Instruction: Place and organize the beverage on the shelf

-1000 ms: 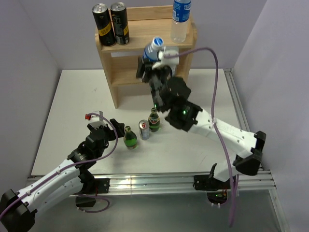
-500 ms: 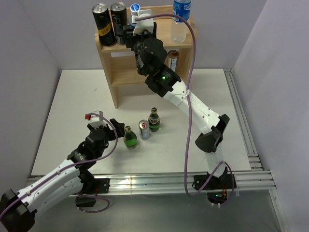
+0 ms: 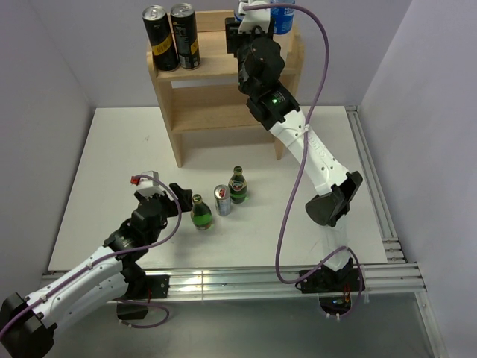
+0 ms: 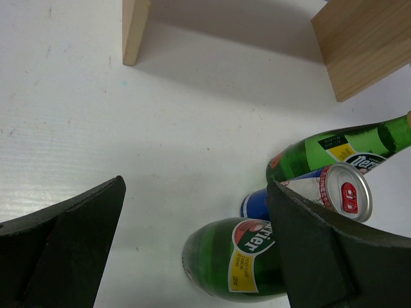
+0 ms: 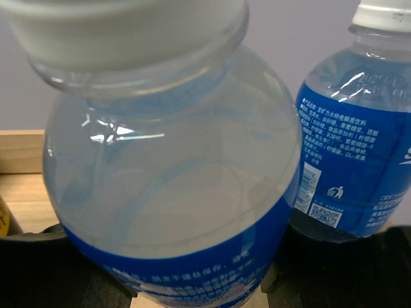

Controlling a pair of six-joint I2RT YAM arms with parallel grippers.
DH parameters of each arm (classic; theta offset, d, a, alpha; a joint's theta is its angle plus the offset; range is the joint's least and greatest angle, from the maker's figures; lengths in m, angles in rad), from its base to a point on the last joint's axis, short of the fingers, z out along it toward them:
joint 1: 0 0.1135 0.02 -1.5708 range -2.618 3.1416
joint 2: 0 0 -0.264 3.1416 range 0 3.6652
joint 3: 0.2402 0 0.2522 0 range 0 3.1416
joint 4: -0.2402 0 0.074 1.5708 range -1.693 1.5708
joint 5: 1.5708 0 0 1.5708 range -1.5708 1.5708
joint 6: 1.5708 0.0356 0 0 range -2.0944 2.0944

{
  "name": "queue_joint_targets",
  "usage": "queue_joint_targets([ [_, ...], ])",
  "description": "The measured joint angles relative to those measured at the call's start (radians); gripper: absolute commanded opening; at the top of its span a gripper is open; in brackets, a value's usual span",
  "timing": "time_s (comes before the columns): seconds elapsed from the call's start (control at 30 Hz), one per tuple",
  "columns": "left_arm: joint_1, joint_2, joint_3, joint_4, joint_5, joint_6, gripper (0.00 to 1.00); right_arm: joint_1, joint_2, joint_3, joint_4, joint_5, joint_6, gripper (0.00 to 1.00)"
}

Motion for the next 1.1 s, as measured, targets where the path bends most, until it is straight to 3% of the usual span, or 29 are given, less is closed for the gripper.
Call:
queue_joint_targets([
  [0.63, 0.0, 0.002, 0.0, 0.0, 0.0, 0.0, 0.99, -0.026, 0.0, -0.029, -0.011, -0.002, 0.068, 0.03],
  [0.73, 0.0, 0.002, 0.0, 0.0, 0.0, 0.0, 0.99, -0.027, -0.001, -0.037, -0.002, 0.002, 0.075, 0.21],
  [0.8, 0.0, 0.002, 0.0, 0.0, 0.0, 0.0, 0.99, -0.027, -0.001, -0.04, 0.005, 0.004, 0.076, 0.46],
  [0.9, 0.0, 0.002, 0.0, 0.0, 0.0, 0.0, 0.99, -0.027, -0.001, -0.04, 0.008, 0.009, 0.079, 0.74],
  [1.0, 0.0, 0.002, 0.0, 0.0, 0.0, 0.0, 0.99, -0.027, 0.0, -0.04, 0.019, 0.011, 0.085, 0.86],
  [1.1, 0.0, 0.002, 0.0, 0.0, 0.0, 0.0, 0.99, -0.026, 0.0, -0.037, 0.047, 0.008, 0.086, 0.88],
])
